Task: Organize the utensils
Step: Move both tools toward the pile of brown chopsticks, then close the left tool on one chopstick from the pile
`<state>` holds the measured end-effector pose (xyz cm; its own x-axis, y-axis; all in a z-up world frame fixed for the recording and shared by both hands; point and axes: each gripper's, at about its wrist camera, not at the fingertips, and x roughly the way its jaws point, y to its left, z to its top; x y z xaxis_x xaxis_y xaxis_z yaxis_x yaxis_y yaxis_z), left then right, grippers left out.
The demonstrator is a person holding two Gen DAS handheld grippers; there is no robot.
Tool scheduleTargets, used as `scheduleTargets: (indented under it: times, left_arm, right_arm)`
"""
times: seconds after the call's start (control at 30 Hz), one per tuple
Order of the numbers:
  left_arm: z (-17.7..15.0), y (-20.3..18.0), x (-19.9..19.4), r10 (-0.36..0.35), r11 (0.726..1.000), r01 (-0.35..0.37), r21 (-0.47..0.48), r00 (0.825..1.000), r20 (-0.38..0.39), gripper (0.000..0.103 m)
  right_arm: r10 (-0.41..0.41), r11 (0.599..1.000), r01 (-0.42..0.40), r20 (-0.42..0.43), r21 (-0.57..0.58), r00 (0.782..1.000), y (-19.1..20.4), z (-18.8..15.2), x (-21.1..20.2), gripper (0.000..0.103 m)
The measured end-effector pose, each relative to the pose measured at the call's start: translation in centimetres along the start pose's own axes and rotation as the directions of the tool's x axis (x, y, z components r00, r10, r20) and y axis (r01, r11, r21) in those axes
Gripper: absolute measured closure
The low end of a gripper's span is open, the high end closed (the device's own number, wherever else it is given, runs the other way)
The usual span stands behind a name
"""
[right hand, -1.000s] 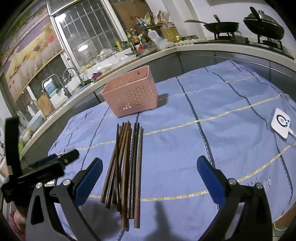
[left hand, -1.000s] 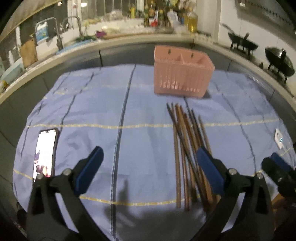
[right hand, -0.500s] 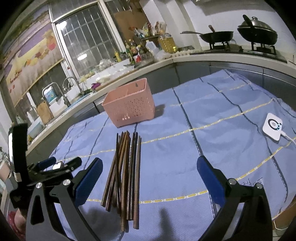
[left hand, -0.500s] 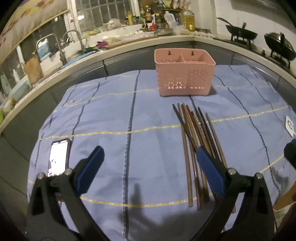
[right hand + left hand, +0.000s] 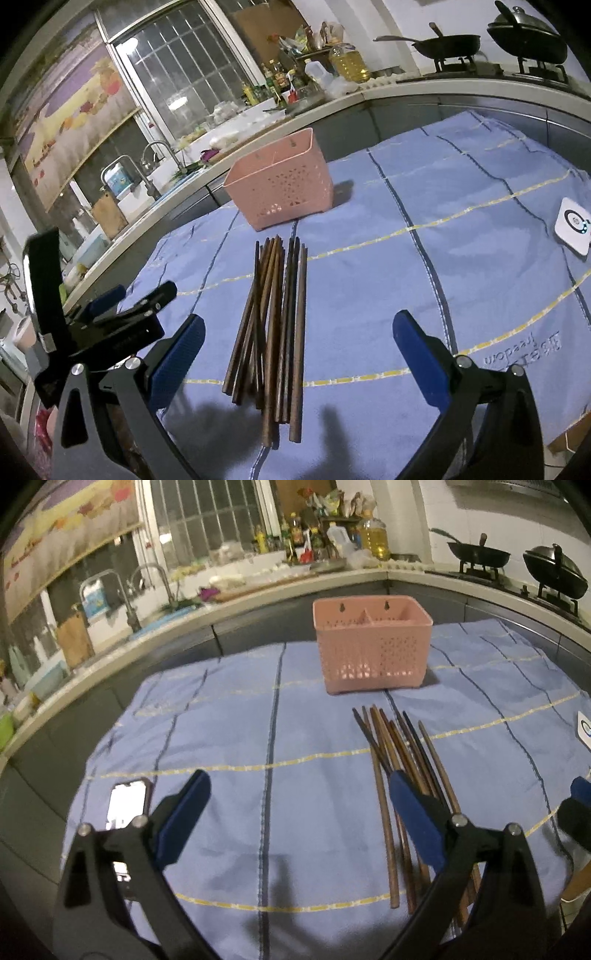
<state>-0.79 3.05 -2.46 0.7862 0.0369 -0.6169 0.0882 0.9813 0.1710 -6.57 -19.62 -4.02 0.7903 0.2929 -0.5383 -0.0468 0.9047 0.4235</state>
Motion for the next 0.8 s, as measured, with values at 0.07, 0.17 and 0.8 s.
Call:
scheduleTargets:
  times: [0.07, 0.17, 0.8]
  left_arm:
    - [-0.2, 0.7, 1.0, -0.006, 0.999, 0.005, -0.032, 0.999, -0.036, 0.010]
    - [-0.6, 1.4, 2.0, -0.021, 0.998, 0.017, -0.064, 0.997, -0.068, 0.010]
    - [-0.2, -3.3, 7.3, -0.299, 0.954, 0.289, -0.078, 0.924, -0.236, 0.051]
  right_arm:
    - [-0.013, 1.000, 0.014, 0.018, -0.002, 1.000, 0.1, 0.1, -0.3, 0.003]
    - [-0.029, 1.000, 0.030, 0.045, -0.004, 0.999, -0.1, 0.5, -0.7, 0.003]
    - [-0.098, 0.965, 0.041, -0.213, -0.259, 0.972, 0.5, -2.1, 5.7, 0.064]
